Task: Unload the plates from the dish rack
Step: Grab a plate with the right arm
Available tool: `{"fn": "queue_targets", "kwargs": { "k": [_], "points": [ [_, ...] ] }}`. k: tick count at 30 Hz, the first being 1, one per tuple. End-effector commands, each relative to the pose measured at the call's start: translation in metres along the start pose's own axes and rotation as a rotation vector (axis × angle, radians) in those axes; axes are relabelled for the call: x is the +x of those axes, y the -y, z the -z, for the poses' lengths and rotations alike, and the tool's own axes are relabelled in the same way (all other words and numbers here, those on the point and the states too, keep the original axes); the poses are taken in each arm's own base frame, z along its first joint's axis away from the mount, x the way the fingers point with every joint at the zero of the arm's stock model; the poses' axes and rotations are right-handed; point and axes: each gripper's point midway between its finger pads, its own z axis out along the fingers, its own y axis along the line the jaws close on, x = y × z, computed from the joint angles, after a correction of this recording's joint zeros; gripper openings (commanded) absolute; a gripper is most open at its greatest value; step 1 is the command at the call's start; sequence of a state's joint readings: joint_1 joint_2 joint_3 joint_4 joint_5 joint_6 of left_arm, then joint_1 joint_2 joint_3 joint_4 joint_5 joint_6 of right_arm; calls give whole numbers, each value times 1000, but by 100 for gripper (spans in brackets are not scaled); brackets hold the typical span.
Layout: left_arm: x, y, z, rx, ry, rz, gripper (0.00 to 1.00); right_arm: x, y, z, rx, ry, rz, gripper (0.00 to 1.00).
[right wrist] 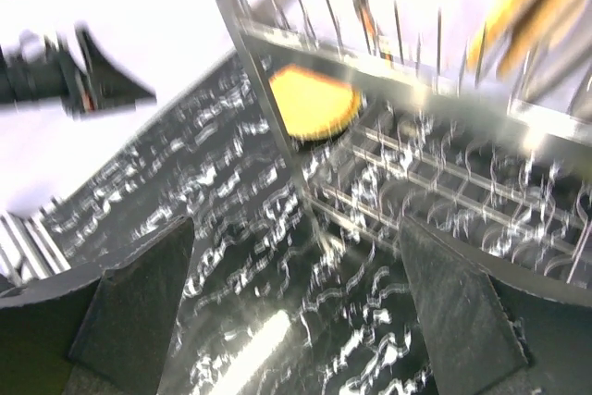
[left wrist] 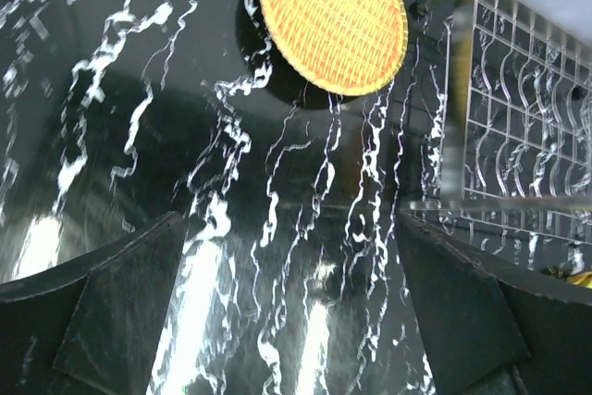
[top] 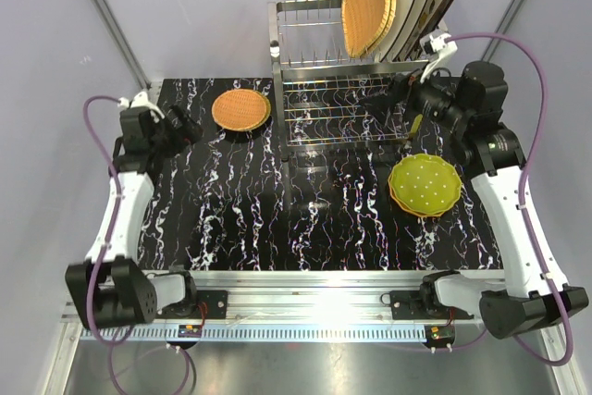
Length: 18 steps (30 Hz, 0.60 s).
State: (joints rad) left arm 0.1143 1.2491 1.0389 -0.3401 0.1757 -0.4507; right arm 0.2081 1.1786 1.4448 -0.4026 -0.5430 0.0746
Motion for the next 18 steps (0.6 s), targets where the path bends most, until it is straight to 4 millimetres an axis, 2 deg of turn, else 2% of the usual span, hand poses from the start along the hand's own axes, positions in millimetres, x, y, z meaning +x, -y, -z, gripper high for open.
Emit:
{"fn": "queue_targets", "kwargs": {
  "k": [1, 2, 3, 5, 6, 7, 8, 9, 11, 12, 16, 17, 18],
  "points": [
    [-4, 9, 30, 49, 77, 54, 99, -41, -15, -1, -53, 54, -19, 100],
    [6, 6, 33, 56, 67, 60, 99, -46, -15, -3, -52, 53, -29, 100],
    [6, 10, 39, 77, 79, 57, 99, -62, -17, 1, -36, 71, -25, 99],
    [9, 14, 54, 96, 97, 49, 99, -61, -8, -12, -6, 30, -82, 97],
    [10, 13, 58, 96, 101, 37, 99, -83, -11, -8, 15, 70, -78, 96],
    [14, 11, 61, 87, 88, 33, 99, -79, -6, -21, 17, 38, -122, 96],
    [13, 12, 69, 90, 102, 18, 99, -75, -12, -24, 14, 3, -141, 95],
    [14, 13, 71, 89, 102, 13, 99, -87, -8, -30, 53, 22, -134, 94],
    [18, 9, 77, 74, 97, 9, 99, -87, -17, -38, 67, 12, -141, 93],
    [19, 10, 82, 77, 102, 5, 99, -91, -8, -44, 129, 29, -140, 93],
    [25, 5, 90, 64, 117, 8, 99, -99, 7, -57, 275, 73, -147, 91],
    [28, 2, 90, 54, 117, 12, 99, -104, 9, -59, 301, 98, -137, 99],
    [29, 1, 93, 53, 122, 10, 99, -103, 16, -63, 359, 110, -134, 100]
  ]
}}
